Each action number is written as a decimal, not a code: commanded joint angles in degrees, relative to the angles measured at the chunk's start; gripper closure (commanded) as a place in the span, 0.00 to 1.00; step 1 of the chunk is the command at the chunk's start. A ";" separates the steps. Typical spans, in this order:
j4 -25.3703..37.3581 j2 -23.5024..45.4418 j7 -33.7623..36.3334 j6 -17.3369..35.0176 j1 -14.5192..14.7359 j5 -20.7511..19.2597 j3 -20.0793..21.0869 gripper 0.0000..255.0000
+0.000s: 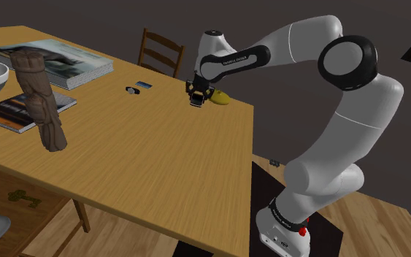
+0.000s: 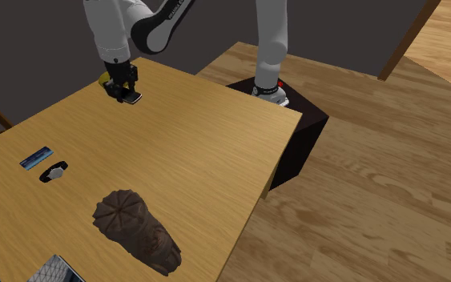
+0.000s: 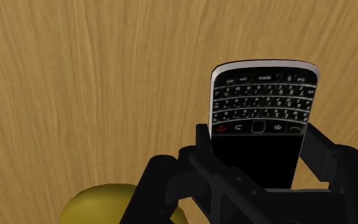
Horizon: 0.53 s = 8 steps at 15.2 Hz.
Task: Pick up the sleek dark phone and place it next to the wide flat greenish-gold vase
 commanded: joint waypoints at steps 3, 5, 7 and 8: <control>-1.22 1.75 1.67 2.52 0.46 -1.88 -0.53 1.00; -1.71 2.65 2.46 3.69 0.70 -2.83 -0.86 1.00; -2.14 3.58 3.27 4.83 0.96 -3.82 -1.22 1.00; -2.25 3.82 3.48 5.11 1.03 -4.07 -1.32 1.00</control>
